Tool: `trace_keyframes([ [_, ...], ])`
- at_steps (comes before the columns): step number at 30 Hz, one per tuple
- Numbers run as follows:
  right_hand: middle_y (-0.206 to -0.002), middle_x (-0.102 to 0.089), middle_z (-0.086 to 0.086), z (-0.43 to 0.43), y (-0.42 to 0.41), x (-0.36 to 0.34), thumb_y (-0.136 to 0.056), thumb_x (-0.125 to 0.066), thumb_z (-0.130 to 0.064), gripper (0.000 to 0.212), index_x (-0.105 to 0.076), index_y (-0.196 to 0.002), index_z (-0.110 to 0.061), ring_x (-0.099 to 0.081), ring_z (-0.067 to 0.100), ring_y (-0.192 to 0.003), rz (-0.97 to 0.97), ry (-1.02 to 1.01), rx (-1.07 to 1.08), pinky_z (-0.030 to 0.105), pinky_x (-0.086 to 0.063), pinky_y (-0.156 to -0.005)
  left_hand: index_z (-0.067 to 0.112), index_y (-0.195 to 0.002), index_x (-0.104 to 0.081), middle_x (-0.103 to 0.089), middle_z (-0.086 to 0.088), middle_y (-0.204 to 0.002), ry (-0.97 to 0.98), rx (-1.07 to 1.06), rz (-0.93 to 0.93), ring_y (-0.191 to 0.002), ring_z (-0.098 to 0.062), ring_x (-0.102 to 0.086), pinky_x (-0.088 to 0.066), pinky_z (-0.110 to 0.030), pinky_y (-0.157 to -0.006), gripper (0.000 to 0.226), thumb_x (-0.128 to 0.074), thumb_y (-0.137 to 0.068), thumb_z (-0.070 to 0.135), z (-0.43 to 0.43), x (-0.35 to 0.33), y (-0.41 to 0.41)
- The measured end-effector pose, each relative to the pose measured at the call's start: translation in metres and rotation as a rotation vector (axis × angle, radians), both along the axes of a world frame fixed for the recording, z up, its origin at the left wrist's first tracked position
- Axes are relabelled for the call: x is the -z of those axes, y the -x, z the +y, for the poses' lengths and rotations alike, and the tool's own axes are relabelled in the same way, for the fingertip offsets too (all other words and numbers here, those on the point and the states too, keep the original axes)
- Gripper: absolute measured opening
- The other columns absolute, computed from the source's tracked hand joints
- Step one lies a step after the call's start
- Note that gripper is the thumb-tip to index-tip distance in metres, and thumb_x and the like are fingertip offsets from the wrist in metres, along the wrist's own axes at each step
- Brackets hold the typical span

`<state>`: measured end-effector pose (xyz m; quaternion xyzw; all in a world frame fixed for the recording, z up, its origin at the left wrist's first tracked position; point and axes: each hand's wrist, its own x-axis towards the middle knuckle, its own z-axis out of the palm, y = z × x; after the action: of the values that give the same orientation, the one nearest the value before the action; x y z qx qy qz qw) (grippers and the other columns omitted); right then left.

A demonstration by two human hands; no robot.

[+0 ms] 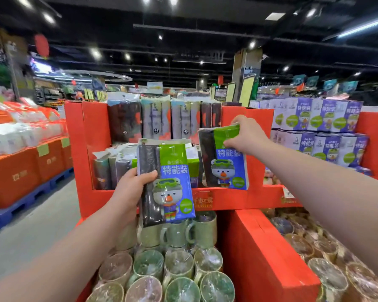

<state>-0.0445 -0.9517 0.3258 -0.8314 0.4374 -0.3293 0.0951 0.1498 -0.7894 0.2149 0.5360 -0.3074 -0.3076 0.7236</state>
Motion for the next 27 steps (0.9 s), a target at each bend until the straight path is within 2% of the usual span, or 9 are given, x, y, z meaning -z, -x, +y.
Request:
trace_keyframes([
  [3, -0.128, -0.050, 0.013, -0.018, -0.017, -0.004, -0.075, -0.081, -0.024, 0.065, -0.046, -0.129, -0.012, -0.054, 0.030, -0.111, 0.046, -0.013, 0.008, 0.034, -0.045, -0.084, 0.004, -0.105, -0.064, -0.074, -0.007, -0.074, 0.014, 0.015, 0.013, -0.060, -0.019, -0.071, -0.054, -0.027, -0.048, 0.016, -0.057, -0.090, 0.004, -0.005, -0.002, -0.009],
  [8, -0.127, -0.056, 0.014, -0.054, -0.039, -0.005, -0.074, -0.082, -0.021, 0.063, -0.050, -0.127, -0.010, -0.053, 0.030, -0.117, 0.101, -0.052, 0.006, 0.031, -0.042, -0.086, 0.007, -0.100, -0.064, -0.073, -0.004, -0.068, 0.027, 0.003, 0.026, -0.053, -0.016, -0.069, -0.051, -0.023, -0.043, 0.013, -0.054, -0.092, 0.004, -0.009, -0.004, -0.016],
  [11, -0.129, -0.056, 0.015, -0.077, -0.048, -0.001, -0.075, -0.080, -0.016, 0.060, -0.051, -0.127, -0.009, -0.054, 0.030, -0.117, 0.128, -0.101, 0.021, 0.029, -0.043, -0.083, 0.008, -0.098, -0.064, -0.074, -0.006, -0.073, 0.033, -0.023, 0.033, -0.057, -0.019, -0.070, -0.052, -0.025, -0.045, 0.012, -0.056, -0.090, 0.005, -0.011, -0.007, -0.017],
  [14, -0.130, -0.056, 0.014, -0.090, -0.058, -0.004, -0.077, -0.077, -0.009, 0.056, -0.053, -0.127, -0.007, -0.059, 0.031, -0.109, 0.194, -0.151, 0.004, 0.029, -0.046, -0.072, 0.010, -0.097, -0.065, -0.075, -0.006, -0.075, 0.051, -0.059, 0.032, -0.059, -0.019, -0.070, -0.053, -0.025, -0.047, 0.011, -0.057, -0.090, 0.006, -0.017, -0.012, -0.019],
  [15, -0.129, -0.057, 0.014, -0.093, -0.062, -0.006, -0.078, -0.077, -0.011, 0.055, -0.054, -0.127, -0.006, -0.061, 0.030, -0.107, 0.253, -0.141, 0.007, 0.029, -0.047, -0.071, 0.010, -0.097, -0.065, -0.075, -0.006, -0.076, 0.053, -0.064, 0.039, -0.061, -0.019, -0.071, -0.054, -0.026, -0.048, 0.011, -0.057, -0.090, 0.006, -0.019, -0.013, -0.019],
  [18, -0.123, -0.063, 0.011, -0.096, -0.073, -0.007, -0.080, -0.076, -0.022, 0.049, -0.060, -0.123, -0.005, -0.062, 0.028, -0.110, 0.523, -0.012, 0.047, 0.031, -0.050, -0.085, 0.008, -0.104, -0.064, -0.075, -0.009, -0.083, 0.048, -0.067, 0.052, -0.066, -0.022, -0.072, -0.055, -0.028, -0.050, 0.016, -0.058, -0.090, 0.007, -0.025, -0.014, -0.017],
  [21, -0.126, -0.062, 0.004, -0.104, -0.080, 0.011, -0.082, -0.073, -0.024, 0.042, -0.062, -0.121, -0.014, -0.060, 0.026, -0.114, 0.736, 0.049, 0.053, 0.032, -0.050, -0.091, 0.006, -0.111, -0.062, -0.075, -0.011, -0.089, 0.037, -0.075, 0.043, -0.070, -0.024, -0.072, -0.055, -0.030, -0.054, 0.022, -0.059, -0.089, 0.008, -0.030, -0.014, -0.016],
  [25, -0.131, -0.058, 0.001, -0.114, -0.079, 0.033, -0.085, -0.066, -0.022, 0.041, -0.056, -0.126, -0.020, -0.057, 0.024, -0.119, 0.844, 0.236, 0.002, 0.035, -0.045, -0.088, 0.006, -0.110, -0.063, -0.075, -0.012, -0.091, 0.024, -0.087, 0.042, -0.074, -0.026, -0.071, -0.056, -0.033, -0.063, 0.021, -0.059, -0.089, 0.007, -0.035, -0.014, -0.014],
  [27, -0.128, -0.060, 0.004, -0.119, -0.081, 0.033, -0.088, -0.061, -0.021, 0.037, -0.058, -0.124, -0.020, -0.058, 0.026, -0.115, 0.669, 0.215, -0.057, 0.033, -0.046, -0.088, 0.006, -0.107, -0.064, -0.075, -0.012, -0.091, 0.013, -0.089, 0.023, -0.077, -0.027, -0.070, -0.057, -0.037, -0.070, 0.019, -0.059, -0.089, 0.007, -0.039, -0.015, -0.014],
])
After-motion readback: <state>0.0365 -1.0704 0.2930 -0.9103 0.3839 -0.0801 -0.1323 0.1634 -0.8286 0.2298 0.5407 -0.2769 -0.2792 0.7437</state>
